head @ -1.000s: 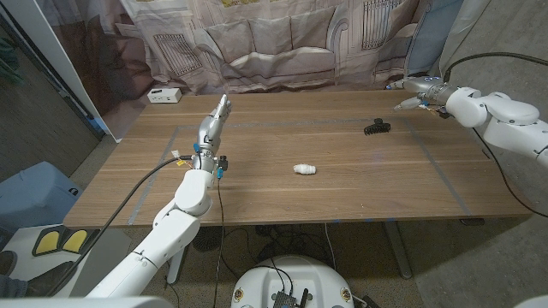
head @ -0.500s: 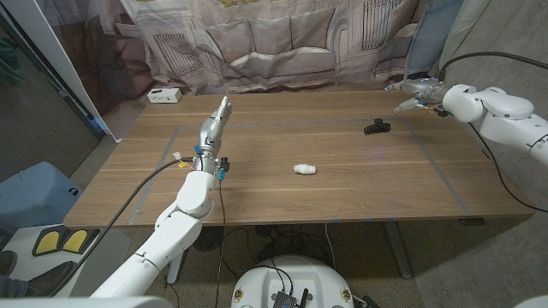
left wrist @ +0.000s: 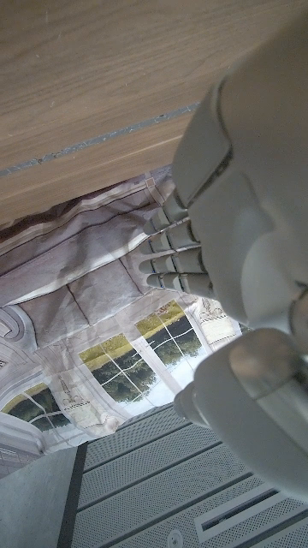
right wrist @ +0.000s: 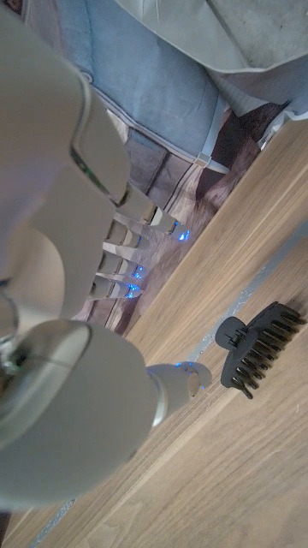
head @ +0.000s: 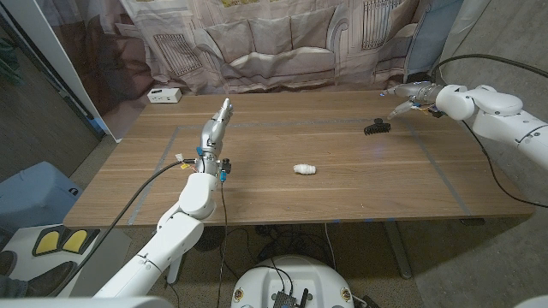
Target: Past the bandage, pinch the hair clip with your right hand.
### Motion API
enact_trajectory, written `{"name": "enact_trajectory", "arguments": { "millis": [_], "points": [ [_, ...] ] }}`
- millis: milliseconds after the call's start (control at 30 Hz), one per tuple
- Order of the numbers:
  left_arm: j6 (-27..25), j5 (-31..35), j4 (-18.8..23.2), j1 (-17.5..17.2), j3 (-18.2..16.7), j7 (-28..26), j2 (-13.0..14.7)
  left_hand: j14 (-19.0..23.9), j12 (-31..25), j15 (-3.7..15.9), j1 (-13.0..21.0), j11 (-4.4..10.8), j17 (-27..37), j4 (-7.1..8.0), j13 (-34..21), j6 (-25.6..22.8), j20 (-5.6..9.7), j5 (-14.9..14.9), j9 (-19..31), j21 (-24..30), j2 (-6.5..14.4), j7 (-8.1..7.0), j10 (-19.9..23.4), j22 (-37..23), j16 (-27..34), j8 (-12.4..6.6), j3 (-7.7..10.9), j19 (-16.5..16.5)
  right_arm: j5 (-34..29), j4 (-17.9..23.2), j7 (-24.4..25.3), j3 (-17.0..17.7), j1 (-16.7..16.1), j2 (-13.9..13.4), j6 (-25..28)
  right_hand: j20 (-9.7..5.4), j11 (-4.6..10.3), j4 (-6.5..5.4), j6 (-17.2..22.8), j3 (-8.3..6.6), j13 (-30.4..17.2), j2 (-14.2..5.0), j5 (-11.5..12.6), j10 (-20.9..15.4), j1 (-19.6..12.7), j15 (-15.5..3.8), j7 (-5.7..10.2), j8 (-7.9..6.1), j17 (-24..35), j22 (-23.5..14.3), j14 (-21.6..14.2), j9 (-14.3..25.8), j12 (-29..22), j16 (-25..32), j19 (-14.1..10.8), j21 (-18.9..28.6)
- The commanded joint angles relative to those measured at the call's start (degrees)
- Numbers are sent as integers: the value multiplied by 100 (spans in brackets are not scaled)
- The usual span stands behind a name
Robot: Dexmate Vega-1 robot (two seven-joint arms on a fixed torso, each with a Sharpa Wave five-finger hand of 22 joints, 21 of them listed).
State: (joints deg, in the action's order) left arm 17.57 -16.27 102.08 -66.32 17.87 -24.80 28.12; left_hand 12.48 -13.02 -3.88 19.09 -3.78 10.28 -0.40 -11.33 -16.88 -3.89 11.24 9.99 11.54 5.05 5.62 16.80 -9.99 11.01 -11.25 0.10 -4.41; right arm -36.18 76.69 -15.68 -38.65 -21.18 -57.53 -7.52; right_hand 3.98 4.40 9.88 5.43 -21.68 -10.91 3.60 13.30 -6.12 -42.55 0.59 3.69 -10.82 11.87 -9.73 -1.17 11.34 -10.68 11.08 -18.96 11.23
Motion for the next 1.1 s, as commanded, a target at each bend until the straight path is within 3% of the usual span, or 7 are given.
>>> {"name": "enact_trajectory", "arguments": {
  "millis": [33,400,700,1100],
  "points": [
    [91,28,-41,-48,2,-48,-38,7,11,1,-25,1,8,-8,-11,-66,-45,-14,33,4,12,-1,20,-26,-7,7,-21,43,-235,-218,-554,-351,398,238,4,-5,5,2,60,-51,-19,1,21,-38,-119,-19,34,-55,14,-30,-88,16,-46,62,-92,45],
    [120,9,-100,-24,18,-15,-62,6,15,4,-31,2,7,-10,-12,-71,-52,-15,34,-4,12,2,22,-27,-8,11,-24,54,-337,-273,-807,-496,573,386,177,2,46,3,274,-135,-16,-16,32,-211,-260,-27,111,-146,19,-31,-132,23,-125,73,-126,42],
    [69,-2,-106,-30,35,-32,-72,6,19,-2,-33,3,7,-12,-12,-79,-53,-14,35,-7,12,-3,23,-27,-9,12,-25,56,-299,-529,-879,-614,726,539,226,16,182,9,492,-223,-14,-21,45,-418,-416,-46,228,-221,21,-31,-260,25,-186,110,-168,44],
    [-17,-12,-98,-20,65,-35,-57,13,18,-1,-33,12,7,-16,-13,-103,-75,-14,35,-7,17,-6,38,-27,-7,8,-24,50,-100,-934,-1156,-805,1005,755,215,36,185,-6,465,-260,-16,26,45,-541,-485,-62,304,-193,23,-30,-394,24,-207,140,-267,64]
  ]
}}
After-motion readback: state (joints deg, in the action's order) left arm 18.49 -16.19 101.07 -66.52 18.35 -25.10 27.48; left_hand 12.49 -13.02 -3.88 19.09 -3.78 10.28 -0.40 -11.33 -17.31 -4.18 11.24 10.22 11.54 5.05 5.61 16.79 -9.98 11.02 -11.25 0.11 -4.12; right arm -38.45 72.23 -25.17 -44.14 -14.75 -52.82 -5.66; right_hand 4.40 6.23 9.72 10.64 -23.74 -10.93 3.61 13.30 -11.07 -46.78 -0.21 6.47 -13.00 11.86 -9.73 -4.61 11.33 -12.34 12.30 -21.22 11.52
